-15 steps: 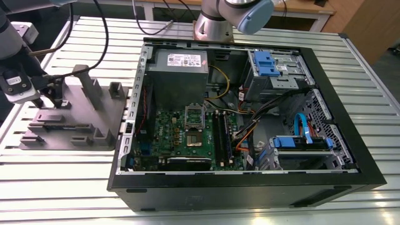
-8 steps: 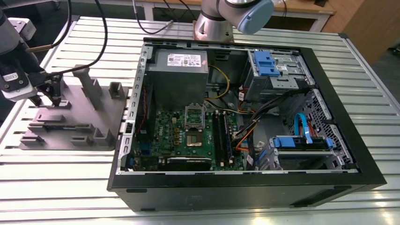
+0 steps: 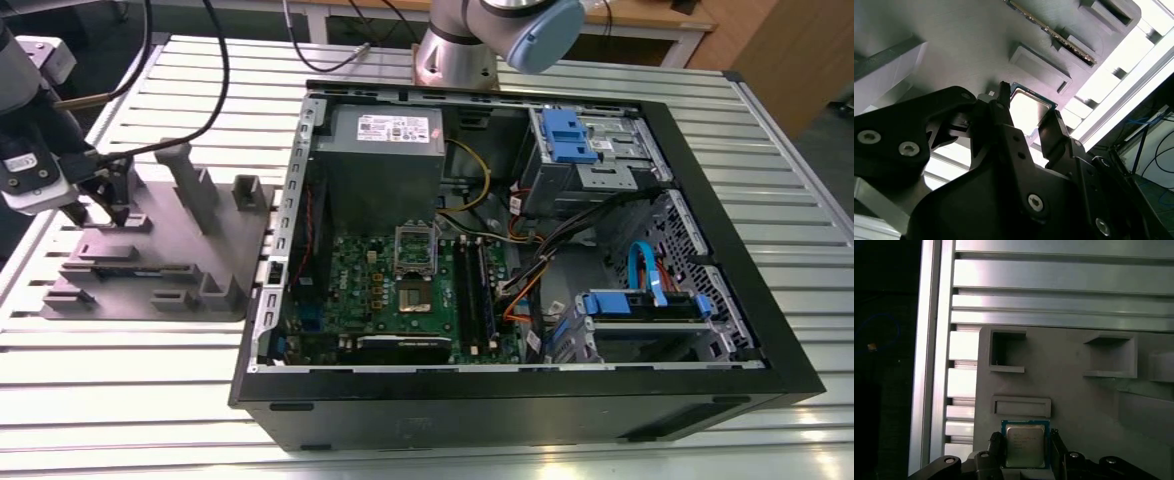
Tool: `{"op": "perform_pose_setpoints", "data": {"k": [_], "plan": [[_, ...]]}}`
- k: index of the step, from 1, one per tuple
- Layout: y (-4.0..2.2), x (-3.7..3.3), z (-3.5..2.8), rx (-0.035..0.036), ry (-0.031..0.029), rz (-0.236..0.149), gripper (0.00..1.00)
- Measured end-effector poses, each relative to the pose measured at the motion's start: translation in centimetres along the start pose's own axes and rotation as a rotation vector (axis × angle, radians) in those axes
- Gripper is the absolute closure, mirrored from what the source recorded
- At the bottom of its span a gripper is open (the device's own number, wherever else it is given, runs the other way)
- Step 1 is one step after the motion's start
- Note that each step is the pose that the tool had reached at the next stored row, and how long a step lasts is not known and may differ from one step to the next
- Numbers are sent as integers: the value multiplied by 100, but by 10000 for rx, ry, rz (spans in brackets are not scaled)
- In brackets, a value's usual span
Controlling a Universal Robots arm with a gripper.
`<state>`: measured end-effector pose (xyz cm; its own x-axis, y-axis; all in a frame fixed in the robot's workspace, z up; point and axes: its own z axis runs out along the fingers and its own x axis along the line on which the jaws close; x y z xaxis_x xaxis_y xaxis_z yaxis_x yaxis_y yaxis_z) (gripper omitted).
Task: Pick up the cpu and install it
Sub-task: 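Pick up the cpu and move it towards the insertion slot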
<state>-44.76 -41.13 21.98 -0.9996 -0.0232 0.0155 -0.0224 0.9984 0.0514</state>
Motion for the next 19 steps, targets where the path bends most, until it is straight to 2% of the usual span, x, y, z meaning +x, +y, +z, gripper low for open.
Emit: {"op": "perform_pose_setpoints", "data": {"k": [9, 19], "plan": [[3, 0, -57, -1, -2, 0, 53], [5, 1, -88, 0, 0, 0, 53]]}}
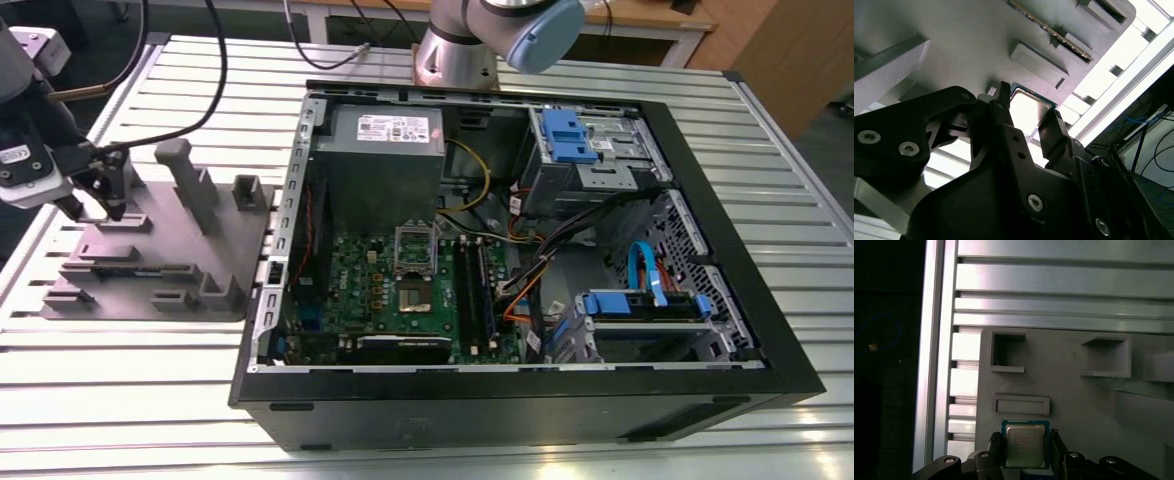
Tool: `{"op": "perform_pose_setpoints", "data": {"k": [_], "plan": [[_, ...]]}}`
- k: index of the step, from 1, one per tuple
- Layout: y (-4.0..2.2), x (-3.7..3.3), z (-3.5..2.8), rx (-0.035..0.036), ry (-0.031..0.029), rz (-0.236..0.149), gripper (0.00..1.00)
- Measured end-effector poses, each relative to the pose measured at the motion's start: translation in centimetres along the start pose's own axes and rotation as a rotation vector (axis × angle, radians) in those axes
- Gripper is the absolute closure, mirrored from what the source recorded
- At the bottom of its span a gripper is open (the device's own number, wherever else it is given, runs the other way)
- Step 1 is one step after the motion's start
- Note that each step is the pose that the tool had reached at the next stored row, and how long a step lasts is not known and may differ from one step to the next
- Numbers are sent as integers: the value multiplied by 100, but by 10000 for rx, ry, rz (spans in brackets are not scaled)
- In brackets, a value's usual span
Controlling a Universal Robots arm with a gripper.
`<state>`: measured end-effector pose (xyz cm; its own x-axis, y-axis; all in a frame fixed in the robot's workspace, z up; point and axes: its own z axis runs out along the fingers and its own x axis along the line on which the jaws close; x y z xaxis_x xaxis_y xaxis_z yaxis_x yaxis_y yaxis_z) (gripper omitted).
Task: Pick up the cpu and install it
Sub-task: 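Pick up the cpu and move it towards the insertion slot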
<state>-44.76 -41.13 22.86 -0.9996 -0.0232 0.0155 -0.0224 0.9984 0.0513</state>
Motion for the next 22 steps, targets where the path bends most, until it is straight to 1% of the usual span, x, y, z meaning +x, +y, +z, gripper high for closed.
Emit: {"op": "perform_pose_setpoints", "data": {"k": [7, 15, 22], "plan": [[3, 1, -56, -1, -2, 0, 53], [3, 1, -68, -1, -1, 0, 53], [5, 1, -94, -1, -1, 0, 53]]}}
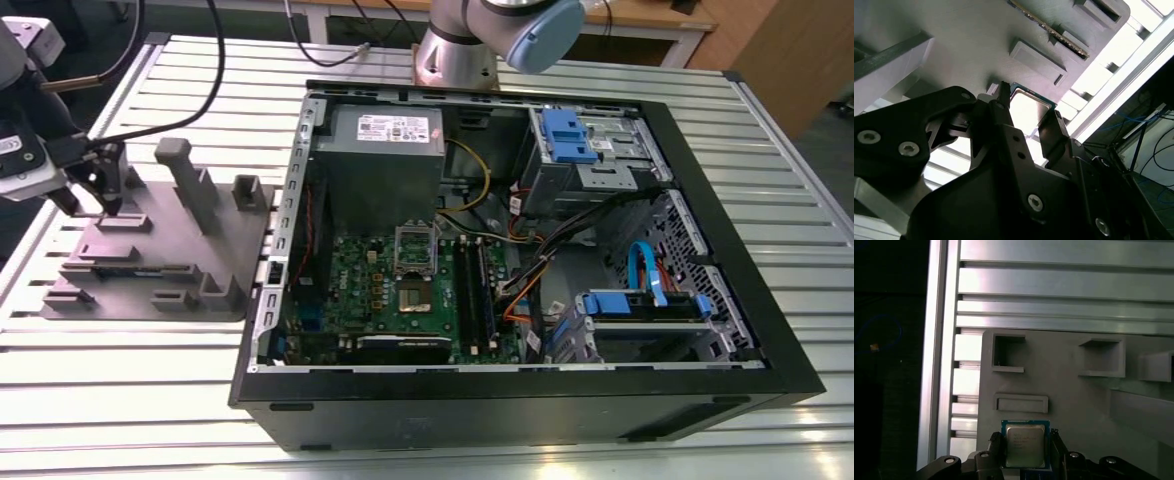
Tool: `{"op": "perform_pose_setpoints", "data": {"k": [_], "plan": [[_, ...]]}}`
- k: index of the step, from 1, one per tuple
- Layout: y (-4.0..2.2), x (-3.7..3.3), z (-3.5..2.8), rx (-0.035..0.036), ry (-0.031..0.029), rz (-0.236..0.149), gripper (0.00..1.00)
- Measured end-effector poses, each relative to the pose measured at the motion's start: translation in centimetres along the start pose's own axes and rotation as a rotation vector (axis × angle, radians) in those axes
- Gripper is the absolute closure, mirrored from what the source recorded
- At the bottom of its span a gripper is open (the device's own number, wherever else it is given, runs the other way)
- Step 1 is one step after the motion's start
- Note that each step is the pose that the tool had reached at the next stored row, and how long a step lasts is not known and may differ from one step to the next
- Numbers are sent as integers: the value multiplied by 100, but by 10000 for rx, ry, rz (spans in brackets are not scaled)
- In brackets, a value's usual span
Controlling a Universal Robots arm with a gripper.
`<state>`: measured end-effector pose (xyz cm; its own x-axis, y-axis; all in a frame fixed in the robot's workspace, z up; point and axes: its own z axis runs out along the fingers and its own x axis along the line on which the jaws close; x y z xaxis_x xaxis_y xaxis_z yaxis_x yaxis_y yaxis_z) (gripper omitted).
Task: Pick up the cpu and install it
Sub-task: 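Pick up the cpu and move it towards the insertion slot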
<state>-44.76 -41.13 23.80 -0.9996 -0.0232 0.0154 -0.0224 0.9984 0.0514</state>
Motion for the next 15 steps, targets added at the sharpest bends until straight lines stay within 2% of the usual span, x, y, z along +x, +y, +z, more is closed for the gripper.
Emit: {"op": "perform_pose_setpoints", "data": {"k": [15], "plan": [[2, 1, -41, -1, 0, 0, 53]]}}
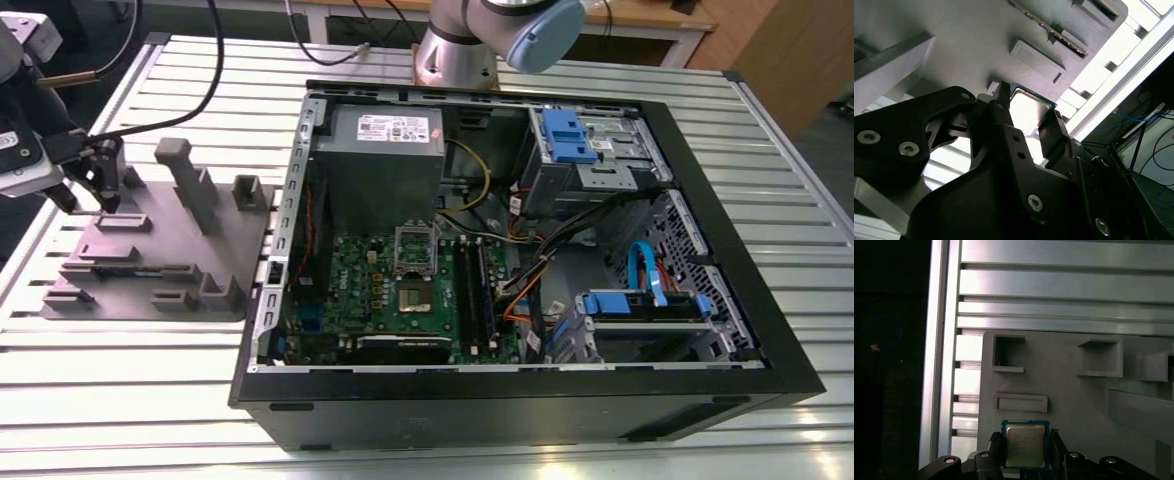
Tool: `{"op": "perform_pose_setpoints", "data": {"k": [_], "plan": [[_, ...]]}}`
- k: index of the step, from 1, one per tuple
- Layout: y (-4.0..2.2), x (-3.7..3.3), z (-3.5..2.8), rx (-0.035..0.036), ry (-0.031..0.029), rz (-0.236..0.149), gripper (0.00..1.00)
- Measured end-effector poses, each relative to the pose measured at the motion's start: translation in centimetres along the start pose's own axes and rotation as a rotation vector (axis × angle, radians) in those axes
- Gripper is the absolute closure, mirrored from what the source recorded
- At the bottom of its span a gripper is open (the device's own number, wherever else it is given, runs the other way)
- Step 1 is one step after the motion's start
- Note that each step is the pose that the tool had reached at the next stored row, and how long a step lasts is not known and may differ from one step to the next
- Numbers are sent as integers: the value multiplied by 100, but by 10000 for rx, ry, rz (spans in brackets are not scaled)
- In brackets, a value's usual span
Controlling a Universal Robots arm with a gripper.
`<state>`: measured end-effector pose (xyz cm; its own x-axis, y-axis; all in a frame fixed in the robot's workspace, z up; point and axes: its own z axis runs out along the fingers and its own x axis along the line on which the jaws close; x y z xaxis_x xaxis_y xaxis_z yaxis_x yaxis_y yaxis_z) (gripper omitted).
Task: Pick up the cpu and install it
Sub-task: 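Pick up the cpu and move it towards the insertion slot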
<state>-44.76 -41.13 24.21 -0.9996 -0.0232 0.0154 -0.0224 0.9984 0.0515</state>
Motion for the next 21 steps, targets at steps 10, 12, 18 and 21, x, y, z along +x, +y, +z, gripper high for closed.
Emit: {"op": "perform_pose_setpoints", "data": {"k": [10, 12, 18, 21], "plan": [[1, 0, -25, 1, 2, 0, 53], [2, 1, -37, 1, 0, 0, 53], [4, 1, -81, 1, 1, 0, 53], [5, 2, -107, 0, 0, 0, 53]]}}
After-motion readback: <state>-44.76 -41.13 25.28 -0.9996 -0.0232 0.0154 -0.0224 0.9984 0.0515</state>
